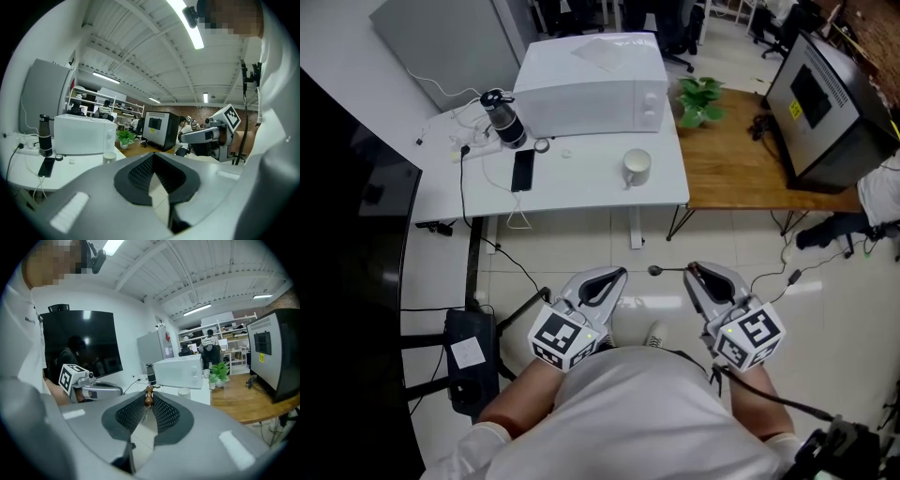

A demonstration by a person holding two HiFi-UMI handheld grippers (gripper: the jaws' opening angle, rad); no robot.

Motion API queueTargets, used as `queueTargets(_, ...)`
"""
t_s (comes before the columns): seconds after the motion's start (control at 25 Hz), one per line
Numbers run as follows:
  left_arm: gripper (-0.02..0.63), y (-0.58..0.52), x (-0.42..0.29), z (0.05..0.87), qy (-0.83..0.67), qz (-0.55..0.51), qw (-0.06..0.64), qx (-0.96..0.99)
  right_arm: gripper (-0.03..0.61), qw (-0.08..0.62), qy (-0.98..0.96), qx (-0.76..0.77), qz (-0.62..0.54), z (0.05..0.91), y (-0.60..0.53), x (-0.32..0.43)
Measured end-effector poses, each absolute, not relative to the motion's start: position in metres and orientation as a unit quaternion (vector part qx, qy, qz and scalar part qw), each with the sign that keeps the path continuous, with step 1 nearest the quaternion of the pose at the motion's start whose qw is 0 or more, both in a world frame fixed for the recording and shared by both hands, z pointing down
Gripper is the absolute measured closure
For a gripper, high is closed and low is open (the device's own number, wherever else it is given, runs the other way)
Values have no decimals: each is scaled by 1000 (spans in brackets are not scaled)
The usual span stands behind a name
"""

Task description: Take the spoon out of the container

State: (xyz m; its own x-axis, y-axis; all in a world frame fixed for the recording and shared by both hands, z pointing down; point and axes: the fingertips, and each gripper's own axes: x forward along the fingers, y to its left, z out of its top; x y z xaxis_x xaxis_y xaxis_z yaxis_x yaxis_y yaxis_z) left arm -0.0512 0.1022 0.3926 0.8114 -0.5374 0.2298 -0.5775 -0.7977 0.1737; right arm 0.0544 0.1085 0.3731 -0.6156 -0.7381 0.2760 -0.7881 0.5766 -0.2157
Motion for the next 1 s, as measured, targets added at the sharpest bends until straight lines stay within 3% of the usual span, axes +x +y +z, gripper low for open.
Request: queueTargets(1.0,611,103,-45,392,-284,87,113,948,525,89,-883,434,154,375,111,56)
